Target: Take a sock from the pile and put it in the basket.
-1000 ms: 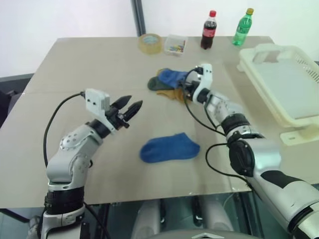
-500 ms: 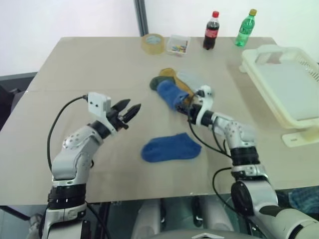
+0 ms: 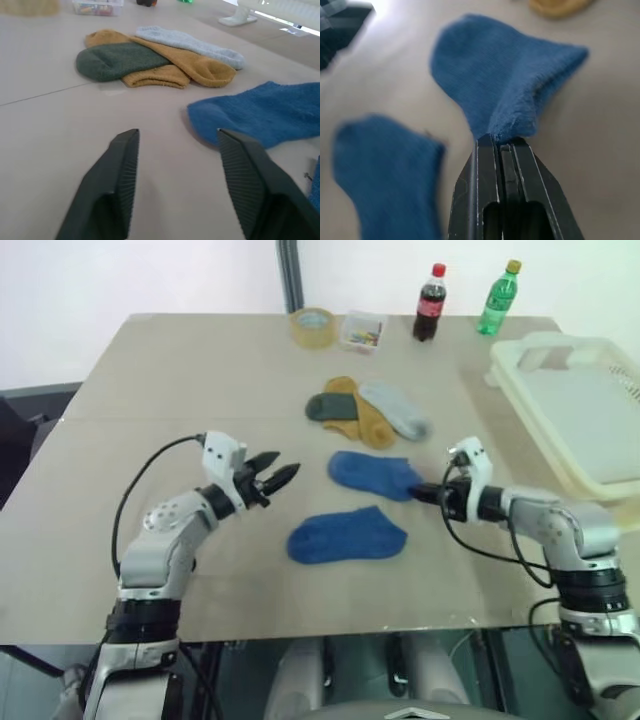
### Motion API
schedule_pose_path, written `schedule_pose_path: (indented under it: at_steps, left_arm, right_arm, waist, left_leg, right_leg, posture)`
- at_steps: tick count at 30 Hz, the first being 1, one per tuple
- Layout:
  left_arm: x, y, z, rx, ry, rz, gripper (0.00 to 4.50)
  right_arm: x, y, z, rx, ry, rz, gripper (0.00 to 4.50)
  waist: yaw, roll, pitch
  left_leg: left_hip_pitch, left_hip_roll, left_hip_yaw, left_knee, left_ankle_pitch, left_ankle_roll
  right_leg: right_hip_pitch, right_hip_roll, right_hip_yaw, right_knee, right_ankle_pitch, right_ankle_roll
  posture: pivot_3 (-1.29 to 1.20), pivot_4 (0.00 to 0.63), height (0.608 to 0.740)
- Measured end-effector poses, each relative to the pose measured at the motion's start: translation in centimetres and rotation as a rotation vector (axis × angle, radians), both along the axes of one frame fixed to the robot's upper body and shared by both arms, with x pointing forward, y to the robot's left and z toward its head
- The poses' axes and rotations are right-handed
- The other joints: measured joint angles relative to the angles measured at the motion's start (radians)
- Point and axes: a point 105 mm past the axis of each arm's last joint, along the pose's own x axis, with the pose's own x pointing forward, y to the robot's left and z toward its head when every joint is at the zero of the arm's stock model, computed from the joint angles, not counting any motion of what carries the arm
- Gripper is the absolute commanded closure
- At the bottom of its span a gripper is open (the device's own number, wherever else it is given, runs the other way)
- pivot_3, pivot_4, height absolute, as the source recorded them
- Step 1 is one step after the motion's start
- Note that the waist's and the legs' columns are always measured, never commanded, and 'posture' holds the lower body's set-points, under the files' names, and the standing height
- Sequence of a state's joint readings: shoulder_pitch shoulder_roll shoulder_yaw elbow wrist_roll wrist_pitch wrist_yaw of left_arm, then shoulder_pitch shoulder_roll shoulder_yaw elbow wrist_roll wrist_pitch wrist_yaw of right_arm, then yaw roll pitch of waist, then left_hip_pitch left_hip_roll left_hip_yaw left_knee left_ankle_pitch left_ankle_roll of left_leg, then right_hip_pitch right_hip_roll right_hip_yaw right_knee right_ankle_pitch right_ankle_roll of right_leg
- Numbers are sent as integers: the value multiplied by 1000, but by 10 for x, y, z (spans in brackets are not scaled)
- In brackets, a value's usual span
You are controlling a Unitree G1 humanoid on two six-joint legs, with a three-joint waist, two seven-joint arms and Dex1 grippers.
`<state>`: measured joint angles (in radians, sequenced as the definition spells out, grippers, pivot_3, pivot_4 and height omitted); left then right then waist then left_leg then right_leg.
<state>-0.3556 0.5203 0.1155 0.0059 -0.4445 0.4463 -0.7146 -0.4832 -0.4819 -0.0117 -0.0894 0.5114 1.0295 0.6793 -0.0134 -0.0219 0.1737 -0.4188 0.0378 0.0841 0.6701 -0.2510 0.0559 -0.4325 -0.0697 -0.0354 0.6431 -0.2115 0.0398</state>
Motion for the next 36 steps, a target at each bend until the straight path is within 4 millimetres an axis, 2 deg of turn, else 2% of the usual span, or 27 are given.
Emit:
schedule_pose_path:
  at_steps: [1,2,8,12,13,15,18,23,24,26,27,34,36]
  left_arm:
    - [2,-3,-1,0,10,-10,290]
    - [4,-7,-1,10,17,-27,43]
    - [32,-37,-10,86,78,-62,43]
    - [47,-62,-19,154,109,-96,43]
    - [48,-67,-22,170,113,-107,436]
    - [51,-70,-24,191,105,-110,810]
    - [53,-71,-26,204,101,-106,2065]
    - [53,-73,-27,201,100,-113,4082]
    - [53,-74,-27,198,100,-119,4447]
    - [53,-75,-27,195,99,-119,4500]
    - [53,-75,-27,195,100,-117,4500]
    - [45,-69,-24,144,95,-102,4500]
    - [35,-64,-14,88,85,-100,4500]
  right_arm:
    - [1,-2,-1,-14,-14,-3,2718]
    - [3,-3,-1,-34,-33,-7,2651]
    - [-4,-21,3,-180,-141,-6,2651]
    - [0,-24,11,-182,-181,-48,2651]
    - [2,-23,14,-177,-192,-55,2651]
    - [8,-18,22,-169,-222,-63,2651]
    - [19,-10,29,-156,-254,-71,2651]
    - [29,12,5,-174,-200,-36,2651]
    - [29,15,-2,-188,-183,-17,3160]
    - [31,16,-8,-193,-178,-10,3929]
    - [32,16,-8,-194,-178,-8,4476]
    - [31,19,-5,-169,-181,12,4476]
    - [27,23,6,-135,-192,27,4476]
  waist:
    - [1,0,0]
    - [0,0,0]
    - [10,-1,0]
    - [6,-1,0]
    - [3,-1,0]
    - [-1,-1,0]
    - [1,-1,0]
    - [2,-1,0]
    - [4,-1,0]
    - [3,-1,0]
    - [3,-1,0]
    - [-2,-1,0]
    - [-3,0,0]
  left_leg:
    - [0,0,0,0,0,0]
    - [0,0,0,0,0,0]
    - [-1,-1,0,1,0,0]
    - [-1,-1,1,1,0,0]
    - [-1,-1,1,1,0,0]
    - [-1,-1,1,1,0,0]
    - [0,0,0,1,0,0]
    - [0,0,2,1,0,0]
    - [0,0,2,2,0,0]
    - [0,0,2,2,0,0]
    - [0,0,2,2,0,0]
    - [0,2,2,2,0,-1]
    - [-1,3,2,2,2,-4]
  right_leg:
    - [0,0,0,0,0,0]
    - [0,1,1,0,0,0]
    - [0,1,0,-1,0,1]
    - [0,1,0,-1,0,1]
    - [0,2,1,-1,0,1]
    - [0,3,2,-1,0,0]
    - [0,5,2,0,0,0]
    - [0,4,3,0,0,0]
    - [0,4,3,0,0,0]
    - [0,3,4,0,0,0]
    - [1,3,3,0,0,0]
    - [0,3,4,1,0,0]
    - [-1,3,4,1,0,0]
  posture:
    - [0,150,740]
    - [0,150,740]
    - [0,150,740]
    - [0,150,740]
    - [0,150,740]
    - [0,150,740]
    - [0,150,740]
    - [0,150,740]
    - [0,150,740]
    - [0,150,740]
    - [0,150,740]
    - [0,150,740]
    - [0,150,740]
